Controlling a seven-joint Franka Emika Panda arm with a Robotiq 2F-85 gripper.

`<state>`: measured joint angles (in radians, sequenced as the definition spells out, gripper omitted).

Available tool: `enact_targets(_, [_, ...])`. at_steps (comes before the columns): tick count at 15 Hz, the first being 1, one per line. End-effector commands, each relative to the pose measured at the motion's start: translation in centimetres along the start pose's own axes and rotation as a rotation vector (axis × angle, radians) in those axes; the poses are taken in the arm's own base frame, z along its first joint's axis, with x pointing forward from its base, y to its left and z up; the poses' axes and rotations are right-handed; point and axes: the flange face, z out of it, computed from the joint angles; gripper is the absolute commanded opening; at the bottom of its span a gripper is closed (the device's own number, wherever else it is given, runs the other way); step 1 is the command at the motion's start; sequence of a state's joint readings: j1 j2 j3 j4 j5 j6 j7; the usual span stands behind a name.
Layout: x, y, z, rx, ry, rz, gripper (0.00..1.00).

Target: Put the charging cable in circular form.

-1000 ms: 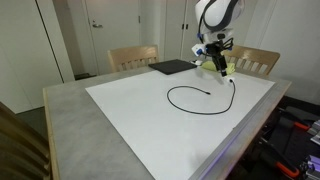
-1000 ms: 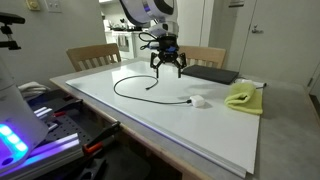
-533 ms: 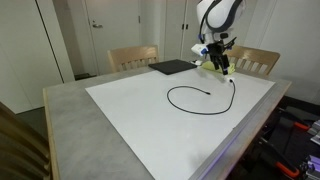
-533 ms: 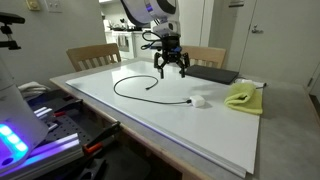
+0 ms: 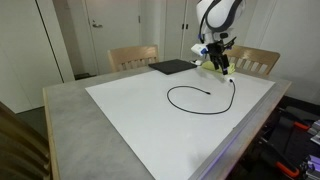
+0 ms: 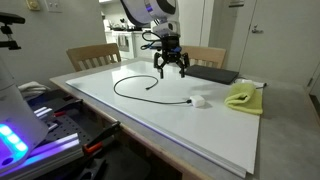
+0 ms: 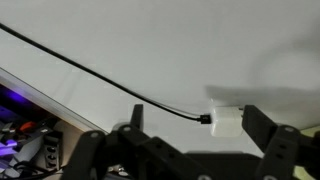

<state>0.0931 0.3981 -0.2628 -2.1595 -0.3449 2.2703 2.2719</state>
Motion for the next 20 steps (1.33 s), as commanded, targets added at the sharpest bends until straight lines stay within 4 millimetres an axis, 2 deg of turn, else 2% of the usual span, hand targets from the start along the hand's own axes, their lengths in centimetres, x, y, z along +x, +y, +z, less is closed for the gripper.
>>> enact_targets(1, [0.9,-1.4,0.0,-0.009,0.025,-0.031,1.0])
enact_targets(3, [1.7,-2.6,0.1,-0.023,0.018,-0.057,1.0])
enact_targets(5, [3.3,-3.3,-0.2,-0.017,-0.061,-0.192,1.0])
enact_targets(9, [6.2,-5.5,0.2,-0.054,-0.09,-0.408,1.0])
enact_targets(14, [8.3,-6.7,0.7,0.026,0.041,-0.665,1.0])
enact_targets(15, [8.2,-6.0,0.2,0.001,-0.002,-0.582,1.0])
enact_targets(20, [8.4,-6.2,0.4,0.011,0.027,-0.636,1.0])
